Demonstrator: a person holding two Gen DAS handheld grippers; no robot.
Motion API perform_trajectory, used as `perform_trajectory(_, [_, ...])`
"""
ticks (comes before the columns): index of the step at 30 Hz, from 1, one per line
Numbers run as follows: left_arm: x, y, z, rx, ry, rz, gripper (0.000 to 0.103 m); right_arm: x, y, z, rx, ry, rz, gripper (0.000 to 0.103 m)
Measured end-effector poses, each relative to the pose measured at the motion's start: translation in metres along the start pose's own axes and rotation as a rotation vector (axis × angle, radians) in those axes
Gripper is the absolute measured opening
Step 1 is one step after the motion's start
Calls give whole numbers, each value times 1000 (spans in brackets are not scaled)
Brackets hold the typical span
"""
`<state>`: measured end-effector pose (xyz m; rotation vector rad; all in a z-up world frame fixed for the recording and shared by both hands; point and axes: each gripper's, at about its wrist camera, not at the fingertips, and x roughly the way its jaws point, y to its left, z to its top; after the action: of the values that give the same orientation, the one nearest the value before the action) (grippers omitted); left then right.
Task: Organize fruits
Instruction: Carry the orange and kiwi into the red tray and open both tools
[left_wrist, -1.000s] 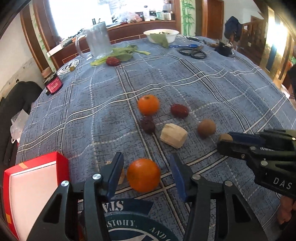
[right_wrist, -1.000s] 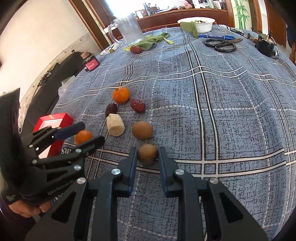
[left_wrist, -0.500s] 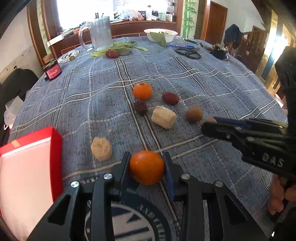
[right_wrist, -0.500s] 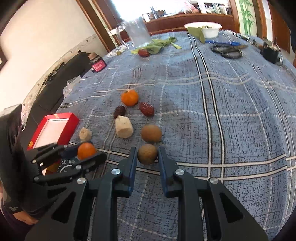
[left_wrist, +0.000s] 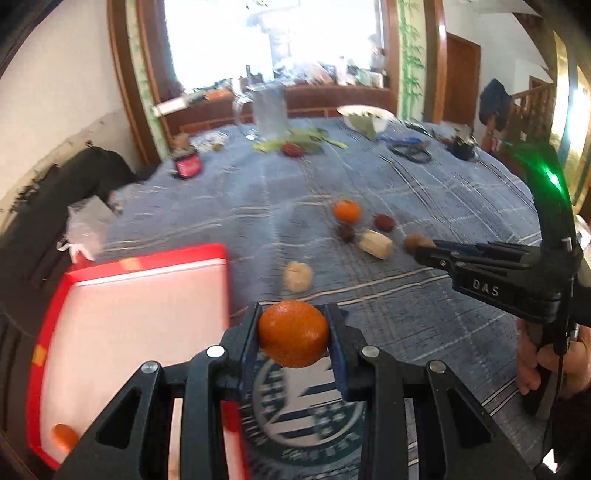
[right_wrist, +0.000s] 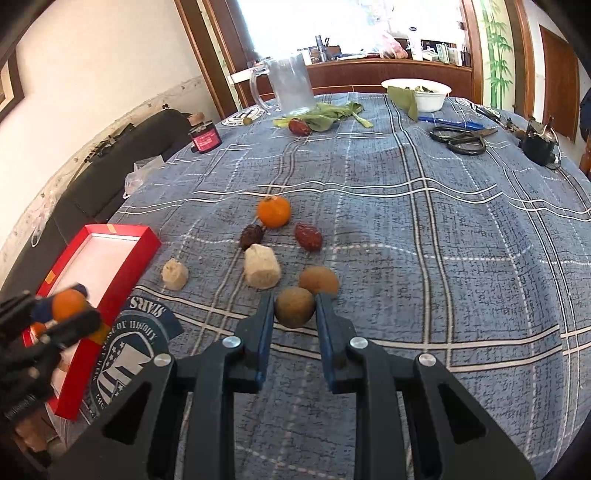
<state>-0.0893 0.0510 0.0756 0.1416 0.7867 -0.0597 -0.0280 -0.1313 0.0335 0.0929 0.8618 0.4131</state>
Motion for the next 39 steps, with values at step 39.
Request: perform_trajectory(39, [-24,158,-71,-205,2,403,34,39,234,-43,-413,109,238,25])
